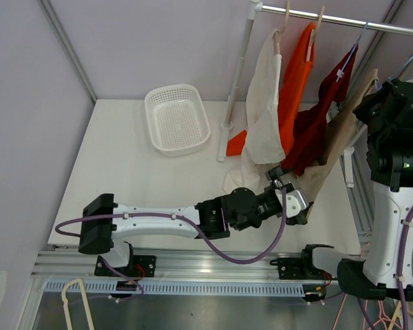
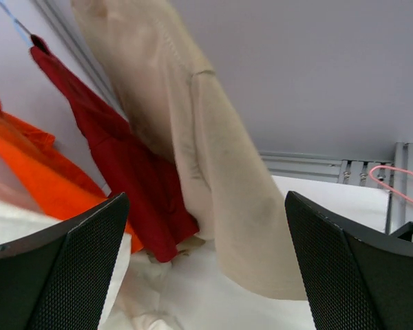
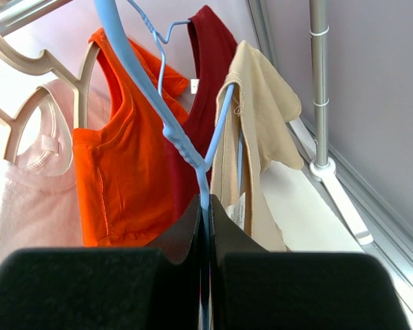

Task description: Remove the t-shirt from the hanger

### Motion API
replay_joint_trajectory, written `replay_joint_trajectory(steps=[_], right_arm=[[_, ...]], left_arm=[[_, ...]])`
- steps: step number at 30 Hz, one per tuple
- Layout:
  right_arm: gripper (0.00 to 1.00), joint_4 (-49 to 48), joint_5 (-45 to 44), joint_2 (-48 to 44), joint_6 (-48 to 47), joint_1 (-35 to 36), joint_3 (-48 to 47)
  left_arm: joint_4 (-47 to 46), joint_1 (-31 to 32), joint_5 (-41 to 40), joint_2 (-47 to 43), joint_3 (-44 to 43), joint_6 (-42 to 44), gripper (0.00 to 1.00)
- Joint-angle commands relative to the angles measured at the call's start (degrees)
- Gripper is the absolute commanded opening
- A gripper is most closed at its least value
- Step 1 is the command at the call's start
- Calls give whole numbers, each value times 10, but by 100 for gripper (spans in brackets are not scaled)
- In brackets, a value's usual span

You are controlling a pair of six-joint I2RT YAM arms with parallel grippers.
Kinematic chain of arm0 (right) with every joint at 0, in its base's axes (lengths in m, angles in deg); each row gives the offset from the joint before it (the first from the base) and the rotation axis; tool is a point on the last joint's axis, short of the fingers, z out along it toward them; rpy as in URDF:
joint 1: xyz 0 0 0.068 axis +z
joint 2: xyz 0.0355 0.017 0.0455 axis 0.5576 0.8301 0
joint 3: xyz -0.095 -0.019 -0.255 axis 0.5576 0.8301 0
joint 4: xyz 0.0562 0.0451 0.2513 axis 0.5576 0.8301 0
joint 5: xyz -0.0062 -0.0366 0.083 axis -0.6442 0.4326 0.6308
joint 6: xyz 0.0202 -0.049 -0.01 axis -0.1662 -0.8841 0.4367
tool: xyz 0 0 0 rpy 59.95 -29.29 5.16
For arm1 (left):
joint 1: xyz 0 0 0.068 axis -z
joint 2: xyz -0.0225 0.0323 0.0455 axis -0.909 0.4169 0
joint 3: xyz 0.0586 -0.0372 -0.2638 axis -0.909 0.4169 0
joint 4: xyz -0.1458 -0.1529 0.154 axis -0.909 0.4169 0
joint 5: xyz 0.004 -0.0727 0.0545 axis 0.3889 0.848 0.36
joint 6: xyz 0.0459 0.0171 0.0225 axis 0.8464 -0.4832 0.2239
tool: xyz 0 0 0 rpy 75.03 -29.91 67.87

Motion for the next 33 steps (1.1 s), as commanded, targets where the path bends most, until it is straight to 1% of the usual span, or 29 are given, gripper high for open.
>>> replay_joint_trajectory(steps=[1,3,7,9,11,12,14,15,17,18,19,20,22,23,24,27,30,33], right_arm=[[0,-26,-1,-5,10,5,-25],[0,-26,3,-4,11,5,-26],[0,-27,11,-6,17,6,-26],[0,-28,15,-4,17,7,-29],[0,-20,18,0,17,7,-45],[0,-16,20,3,17,7,-51],[0,-11,24,4,18,8,-62],[0,-12,27,3,18,8,-62],[0,-12,29,2,18,8,-63],[0,-12,31,2,18,8,-64],[0,-11,32,2,18,8,-64],[0,-9,34,2,18,8,-64],[0,-7,40,1,22,9,-64],[0,-7,43,1,22,9,-61],[0,-7,46,0,24,9,-58],[0,-16,34,-4,20,9,-37],[0,-24,8,-2,9,9,-22],[0,-51,0,10,-1,9,-7]], left_arm=[[-28,3,33,13,-41,-20,100],[-17,3,50,24,-51,-30,100],[-2,3,51,51,-74,-40,99],[0,0,56,58,-80,-60,95],[4,-10,81,60,-81,-93,90],[4,-13,88,62,-81,-102,84],[13,-21,100,71,-89,-120,74],[20,-21,102,77,-107,-121,55],[40,-21,102,91,-122,-117,30],[50,-21,99,99,-125,-117,12],[51,-21,95,102,-135,-119,7],[53,-21,91,105,-136,-123,6],[49,-21,89,107,-139,-124,7],[49,-21,88,108,-144,-122,6],[51,-21,88,107,-148,-120,1],[66,-21,86,97,-153,-113,1],[66,-14,84,56,-127,-110,1],[82,15,73,7,-110,-102,1]])
